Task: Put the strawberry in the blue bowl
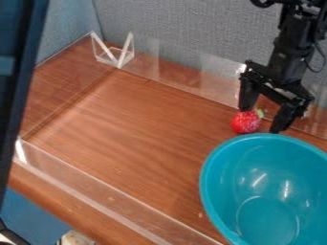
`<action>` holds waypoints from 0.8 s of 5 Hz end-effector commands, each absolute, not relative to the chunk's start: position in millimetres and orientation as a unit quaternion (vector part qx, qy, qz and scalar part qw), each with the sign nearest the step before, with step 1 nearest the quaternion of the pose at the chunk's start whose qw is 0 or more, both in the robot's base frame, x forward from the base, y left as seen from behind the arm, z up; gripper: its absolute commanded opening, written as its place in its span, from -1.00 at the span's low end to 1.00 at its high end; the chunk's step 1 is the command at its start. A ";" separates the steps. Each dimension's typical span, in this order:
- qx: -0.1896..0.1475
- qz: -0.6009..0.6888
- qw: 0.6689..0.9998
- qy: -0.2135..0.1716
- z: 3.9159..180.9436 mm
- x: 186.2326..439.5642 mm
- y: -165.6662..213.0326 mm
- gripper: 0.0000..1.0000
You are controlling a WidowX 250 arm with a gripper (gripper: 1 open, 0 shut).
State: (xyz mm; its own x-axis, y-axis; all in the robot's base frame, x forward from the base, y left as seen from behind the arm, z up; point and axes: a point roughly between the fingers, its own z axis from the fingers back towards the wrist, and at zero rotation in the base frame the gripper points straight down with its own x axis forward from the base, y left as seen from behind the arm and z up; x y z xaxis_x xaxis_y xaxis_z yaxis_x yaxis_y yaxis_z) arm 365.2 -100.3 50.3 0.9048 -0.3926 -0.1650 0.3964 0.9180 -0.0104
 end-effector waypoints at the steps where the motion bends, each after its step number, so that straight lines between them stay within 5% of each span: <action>1: 0.013 -0.203 0.977 0.057 61.2 373.0 -105.3 1.00; 2: 0.013 -0.204 0.977 0.057 55.9 373.7 -106.4 1.00; 3: 0.015 -0.205 0.977 0.055 52.6 372.9 -107.3 -1.00; 4: 0.019 -0.211 0.976 0.050 53.1 370.3 -108.4 -1.00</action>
